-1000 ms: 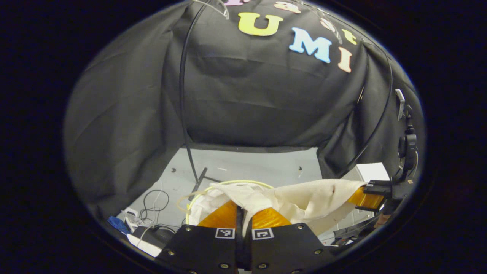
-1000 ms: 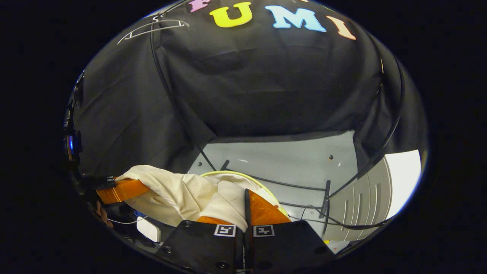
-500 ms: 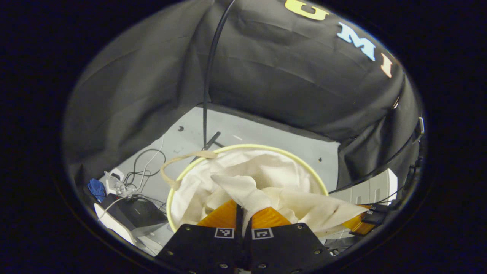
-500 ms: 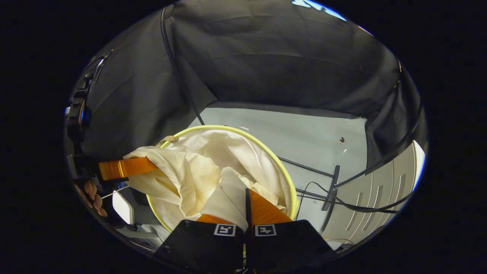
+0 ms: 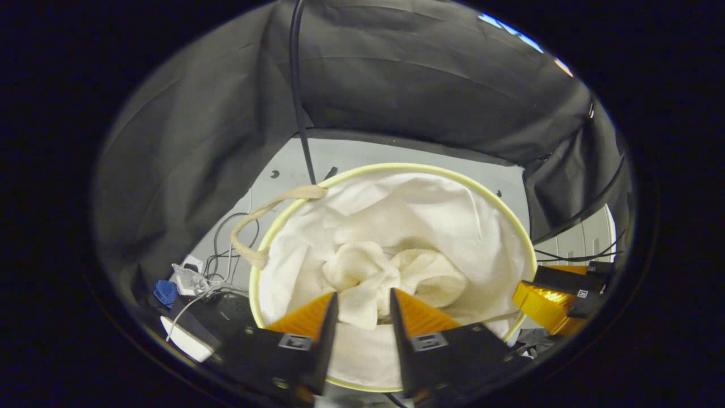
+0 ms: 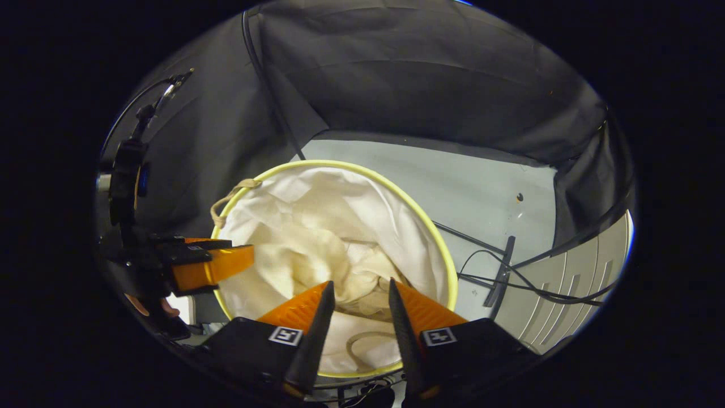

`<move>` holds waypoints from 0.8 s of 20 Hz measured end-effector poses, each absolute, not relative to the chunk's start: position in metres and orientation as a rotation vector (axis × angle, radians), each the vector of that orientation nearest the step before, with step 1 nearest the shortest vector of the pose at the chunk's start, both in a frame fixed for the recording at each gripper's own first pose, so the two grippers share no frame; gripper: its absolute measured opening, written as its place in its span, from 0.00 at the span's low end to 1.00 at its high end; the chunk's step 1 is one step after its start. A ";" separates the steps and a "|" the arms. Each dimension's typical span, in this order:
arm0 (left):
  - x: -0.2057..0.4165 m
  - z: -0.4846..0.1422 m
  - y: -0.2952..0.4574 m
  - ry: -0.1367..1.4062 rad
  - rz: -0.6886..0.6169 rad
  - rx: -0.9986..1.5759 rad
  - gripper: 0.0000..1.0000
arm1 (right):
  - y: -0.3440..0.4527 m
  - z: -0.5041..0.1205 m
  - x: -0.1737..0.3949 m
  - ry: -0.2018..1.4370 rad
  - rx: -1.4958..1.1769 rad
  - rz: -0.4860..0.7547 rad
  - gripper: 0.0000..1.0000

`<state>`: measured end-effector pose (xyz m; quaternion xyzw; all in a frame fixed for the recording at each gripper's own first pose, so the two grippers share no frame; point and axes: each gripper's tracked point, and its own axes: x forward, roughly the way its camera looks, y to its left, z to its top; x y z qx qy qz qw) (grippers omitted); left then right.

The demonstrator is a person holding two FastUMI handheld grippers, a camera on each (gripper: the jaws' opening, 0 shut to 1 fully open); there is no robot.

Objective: Grasp the clothes on the hanger with both hands and then place them into the laundry hamper below.

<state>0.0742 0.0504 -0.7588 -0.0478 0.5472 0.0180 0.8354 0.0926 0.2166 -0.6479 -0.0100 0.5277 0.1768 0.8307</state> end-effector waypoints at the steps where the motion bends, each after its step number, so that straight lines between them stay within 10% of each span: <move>1: 0.070 -0.751 0.053 1.160 0.061 -0.102 0.63 | 0.216 -0.640 0.090 1.120 -0.012 0.381 0.67; 3: 0.060 -0.726 0.058 1.145 0.085 -0.091 1.00 | 0.206 -0.621 0.083 1.113 -0.003 0.372 0.96; 16: 0.038 -0.517 0.048 0.870 0.142 -0.036 0.99 | 0.150 -0.476 0.078 0.968 0.034 0.299 0.94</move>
